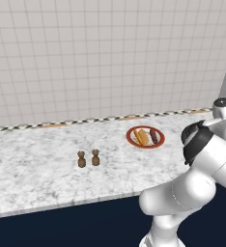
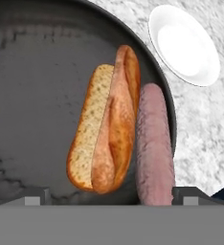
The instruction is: Place one bun and one sausage from the bowl on each plate.
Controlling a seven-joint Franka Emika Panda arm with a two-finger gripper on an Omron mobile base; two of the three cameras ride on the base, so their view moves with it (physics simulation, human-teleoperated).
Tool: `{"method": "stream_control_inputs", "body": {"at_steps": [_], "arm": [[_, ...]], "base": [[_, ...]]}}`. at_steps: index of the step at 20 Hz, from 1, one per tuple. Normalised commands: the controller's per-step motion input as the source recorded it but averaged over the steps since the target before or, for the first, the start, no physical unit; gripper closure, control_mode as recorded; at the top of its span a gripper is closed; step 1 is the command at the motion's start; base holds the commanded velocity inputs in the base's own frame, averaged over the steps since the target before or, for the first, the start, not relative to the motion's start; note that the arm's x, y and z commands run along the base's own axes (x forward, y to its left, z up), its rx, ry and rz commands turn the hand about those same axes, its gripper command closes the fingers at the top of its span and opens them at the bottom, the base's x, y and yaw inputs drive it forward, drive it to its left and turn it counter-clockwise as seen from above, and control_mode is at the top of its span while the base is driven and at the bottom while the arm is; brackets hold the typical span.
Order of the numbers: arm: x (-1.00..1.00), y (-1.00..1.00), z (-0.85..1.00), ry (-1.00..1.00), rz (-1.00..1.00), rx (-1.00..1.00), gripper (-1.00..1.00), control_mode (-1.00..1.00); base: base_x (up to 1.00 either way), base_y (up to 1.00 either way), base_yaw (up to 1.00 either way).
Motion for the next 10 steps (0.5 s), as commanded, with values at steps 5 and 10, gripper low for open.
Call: {"method": "stream_control_inputs", "body": {"at_steps": [5, 10], "arm": [[0.02, -0.16, 0.00, 0.00, 0.00, 0.00, -1.00, -1.00], [0.02, -0.04, -0.08, 0.00, 0.00, -0.03, -1.00, -1.00]], "base": [[0.00, 0.00, 0.00], [0.00, 0.00, 0.00]]}}
